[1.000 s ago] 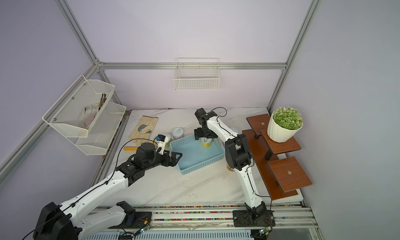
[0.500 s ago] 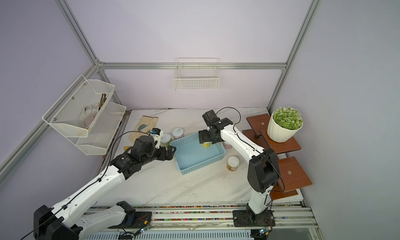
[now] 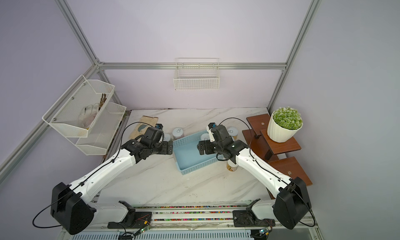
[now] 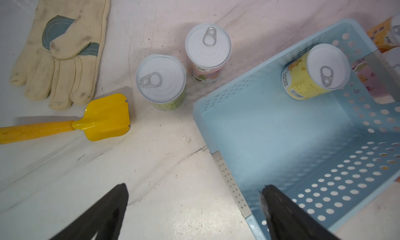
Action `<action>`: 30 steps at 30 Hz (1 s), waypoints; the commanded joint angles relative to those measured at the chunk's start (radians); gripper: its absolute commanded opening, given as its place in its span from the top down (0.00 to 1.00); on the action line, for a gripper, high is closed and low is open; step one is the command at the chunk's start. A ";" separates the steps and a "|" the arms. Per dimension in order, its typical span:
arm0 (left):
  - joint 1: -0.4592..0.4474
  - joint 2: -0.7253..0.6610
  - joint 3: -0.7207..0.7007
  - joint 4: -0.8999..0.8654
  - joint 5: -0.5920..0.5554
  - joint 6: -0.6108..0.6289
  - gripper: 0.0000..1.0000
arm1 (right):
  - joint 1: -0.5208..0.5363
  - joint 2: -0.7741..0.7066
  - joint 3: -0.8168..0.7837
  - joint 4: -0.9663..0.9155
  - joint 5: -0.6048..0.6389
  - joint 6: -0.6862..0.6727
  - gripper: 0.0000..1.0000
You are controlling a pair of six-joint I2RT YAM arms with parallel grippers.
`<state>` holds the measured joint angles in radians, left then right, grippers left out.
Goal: Put the canned food in the basket
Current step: Pick up the canned food from the center of the board.
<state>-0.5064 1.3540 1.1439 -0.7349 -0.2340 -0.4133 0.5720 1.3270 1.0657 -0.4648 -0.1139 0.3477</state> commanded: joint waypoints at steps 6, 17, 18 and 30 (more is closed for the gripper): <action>0.077 0.186 0.189 -0.102 -0.018 0.025 0.00 | -0.016 -0.026 -0.044 0.164 -0.035 0.013 0.00; 0.152 0.388 0.363 -0.157 0.015 0.055 0.00 | 0.043 -0.081 -0.050 0.184 -0.268 -0.096 0.01; 0.158 0.406 0.375 -0.158 0.025 0.057 0.00 | 0.064 -0.095 -0.054 0.193 -0.238 -0.100 0.01; 0.193 0.561 0.484 -0.156 0.084 0.068 0.00 | 0.173 -0.214 -0.121 0.288 -0.122 -0.058 0.01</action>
<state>-0.3229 1.8931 1.5826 -0.8886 -0.1730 -0.3706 0.7357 1.1275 0.9565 -0.2092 -0.2806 0.2825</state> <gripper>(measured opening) 0.998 0.990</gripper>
